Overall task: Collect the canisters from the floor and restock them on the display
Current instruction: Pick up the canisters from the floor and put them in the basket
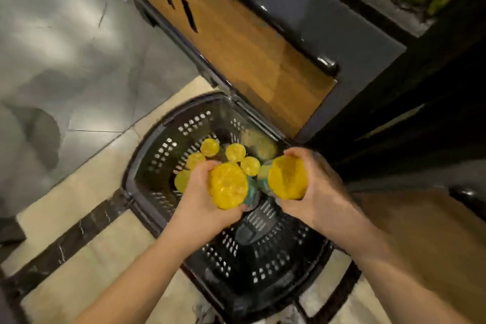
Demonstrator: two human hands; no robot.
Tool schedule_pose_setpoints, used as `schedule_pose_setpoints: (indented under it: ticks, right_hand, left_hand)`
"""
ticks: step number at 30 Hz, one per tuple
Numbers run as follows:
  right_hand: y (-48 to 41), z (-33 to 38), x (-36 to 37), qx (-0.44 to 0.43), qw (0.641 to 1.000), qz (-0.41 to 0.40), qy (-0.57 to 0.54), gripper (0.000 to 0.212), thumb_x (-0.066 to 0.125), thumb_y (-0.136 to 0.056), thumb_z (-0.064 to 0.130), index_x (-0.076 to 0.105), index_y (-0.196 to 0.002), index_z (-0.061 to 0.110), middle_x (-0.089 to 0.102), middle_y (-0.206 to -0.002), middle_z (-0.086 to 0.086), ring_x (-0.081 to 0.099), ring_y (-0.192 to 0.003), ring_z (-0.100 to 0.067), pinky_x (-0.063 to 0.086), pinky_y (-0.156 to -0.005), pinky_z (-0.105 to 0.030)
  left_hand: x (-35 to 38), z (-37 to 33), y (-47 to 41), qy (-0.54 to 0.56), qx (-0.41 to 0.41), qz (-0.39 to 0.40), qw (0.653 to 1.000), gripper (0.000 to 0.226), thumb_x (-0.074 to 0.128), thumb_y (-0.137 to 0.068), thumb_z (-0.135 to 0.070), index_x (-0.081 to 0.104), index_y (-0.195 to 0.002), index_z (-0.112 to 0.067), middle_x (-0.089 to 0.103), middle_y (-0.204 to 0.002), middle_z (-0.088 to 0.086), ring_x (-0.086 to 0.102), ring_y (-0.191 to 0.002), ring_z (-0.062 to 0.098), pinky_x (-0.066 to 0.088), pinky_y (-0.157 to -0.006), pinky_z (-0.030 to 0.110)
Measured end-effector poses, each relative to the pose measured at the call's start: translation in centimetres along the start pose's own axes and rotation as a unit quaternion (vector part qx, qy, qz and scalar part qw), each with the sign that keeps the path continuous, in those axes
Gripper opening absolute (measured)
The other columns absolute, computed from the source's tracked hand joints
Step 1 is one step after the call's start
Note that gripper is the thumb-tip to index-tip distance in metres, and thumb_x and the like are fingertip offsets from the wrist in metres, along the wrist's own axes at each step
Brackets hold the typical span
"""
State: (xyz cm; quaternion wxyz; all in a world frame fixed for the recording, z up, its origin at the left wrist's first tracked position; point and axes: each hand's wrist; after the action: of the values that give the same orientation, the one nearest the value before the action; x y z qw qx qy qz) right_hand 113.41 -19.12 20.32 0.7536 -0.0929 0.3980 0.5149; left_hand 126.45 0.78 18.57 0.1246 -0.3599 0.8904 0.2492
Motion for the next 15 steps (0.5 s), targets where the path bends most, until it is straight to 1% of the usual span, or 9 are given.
schedule_pose_setpoints:
  ticks: [2,3,5,7,9,11,12,13,15]
  right_hand:
    - [-0.8,-1.9,2.1,0.024,0.999,0.007,0.021,0.083,0.089,-0.070,0.032,0.040,-0.137,0.042,0.044,-0.137,0.014,0.049,-0.118,-0.012,0.043,-0.087,-0.031]
    - [-1.1,-2.6,3.1,0.033,0.999,0.013,0.029,0.084,0.089,-0.071,0.033,0.039,-0.137,0.043,0.043,-0.138,0.016,0.049,-0.117,-0.012,0.041,-0.086,-0.031]
    - [-1.6,-3.8,4.7,0.038,0.998,0.019,0.040,0.082,0.088,-0.072,0.033,0.036,-0.135,0.045,0.041,-0.137,0.017,0.051,-0.116,-0.012,0.043,-0.085,-0.032]
    - [-1.8,-5.0,6.3,0.036,0.998,0.023,0.051,0.079,0.086,-0.072,0.031,0.037,-0.132,0.043,0.040,-0.132,0.017,0.054,-0.114,-0.015,0.043,-0.083,-0.033]
    - [-1.9,-5.9,7.5,0.042,0.996,0.033,0.068,0.076,0.085,-0.073,0.032,0.037,-0.131,0.040,0.039,-0.129,0.016,0.055,-0.112,-0.018,0.040,-0.080,-0.032]
    - [-1.8,-6.8,8.3,0.042,0.994,0.038,0.095,0.076,0.086,-0.072,0.034,0.036,-0.130,0.037,0.041,-0.127,0.014,0.054,-0.111,-0.018,0.039,-0.080,-0.032]
    - [-1.8,-7.1,8.6,0.040,0.993,0.040,0.108,0.077,0.086,-0.071,0.035,0.036,-0.130,0.036,0.042,-0.128,0.013,0.052,-0.113,-0.017,0.040,-0.082,-0.032]
    - [-1.8,-7.5,8.9,0.038,0.991,0.043,0.118,0.077,0.086,-0.071,0.036,0.037,-0.130,0.035,0.043,-0.128,0.012,0.050,-0.115,-0.017,0.040,-0.084,-0.033]
    - [-1.8,-8.1,9.4,0.035,0.988,0.050,0.138,0.076,0.086,-0.071,0.037,0.036,-0.130,0.033,0.044,-0.129,0.010,0.046,-0.119,-0.016,0.041,-0.088,-0.033]
  left_hand:
    - [1.8,2.8,-1.2,-0.003,-0.014,-0.001,1.000,0.085,0.095,-0.059,-0.018,0.040,-0.123,-0.025,0.053,-0.112,-0.008,0.055,-0.097,-0.017,0.041,-0.079,0.004]
    - [2.5,4.0,-1.6,-0.009,-0.020,-0.002,1.000,0.088,0.094,-0.058,-0.021,0.040,-0.127,-0.023,0.054,-0.113,-0.007,0.055,-0.097,-0.015,0.041,-0.080,0.003]
    - [3.7,6.3,-2.6,-0.033,-0.010,-0.001,0.999,0.095,0.089,-0.056,-0.037,0.039,-0.136,-0.025,0.052,-0.124,-0.006,0.055,-0.107,-0.006,0.043,-0.088,0.007]
    - [4.7,8.5,-3.7,-0.073,0.021,-0.001,0.997,0.095,0.087,-0.058,-0.042,0.039,-0.139,-0.030,0.045,-0.133,-0.008,0.047,-0.119,-0.001,0.039,-0.099,0.013]
    - [5.8,9.9,-4.8,-0.114,0.018,0.005,0.993,0.089,0.089,-0.062,-0.031,0.043,-0.139,-0.028,0.039,-0.131,-0.007,0.040,-0.117,0.001,0.034,-0.094,0.011]
    - [6.9,11.2,-5.7,-0.133,0.035,0.011,0.990,0.084,0.089,-0.064,-0.020,0.047,-0.137,-0.021,0.038,-0.127,-0.004,0.039,-0.113,0.003,0.029,-0.087,0.001]
    - [7.4,12.0,-6.0,-0.140,0.058,0.009,0.988,0.082,0.088,-0.064,-0.017,0.048,-0.136,-0.016,0.040,-0.126,-0.001,0.040,-0.114,0.006,0.028,-0.090,-0.001]
    - [7.9,12.9,-6.3,-0.141,0.077,0.004,0.987,0.080,0.087,-0.064,-0.017,0.048,-0.134,-0.011,0.043,-0.125,0.002,0.042,-0.116,0.010,0.028,-0.094,0.000]
    - [8.8,14.2,-7.1,-0.151,0.087,0.004,0.985,0.078,0.083,-0.062,-0.016,0.049,-0.132,-0.010,0.046,-0.124,0.005,0.047,-0.119,0.017,0.034,-0.103,0.013]
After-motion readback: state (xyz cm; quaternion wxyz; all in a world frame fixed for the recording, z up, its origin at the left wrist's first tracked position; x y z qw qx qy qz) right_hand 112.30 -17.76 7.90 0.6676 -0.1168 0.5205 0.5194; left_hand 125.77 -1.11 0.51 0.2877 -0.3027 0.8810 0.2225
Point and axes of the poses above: each hand's wrist, its own y-axis away from the middle knuckle, its own x-axis out of the palm, z = x × y
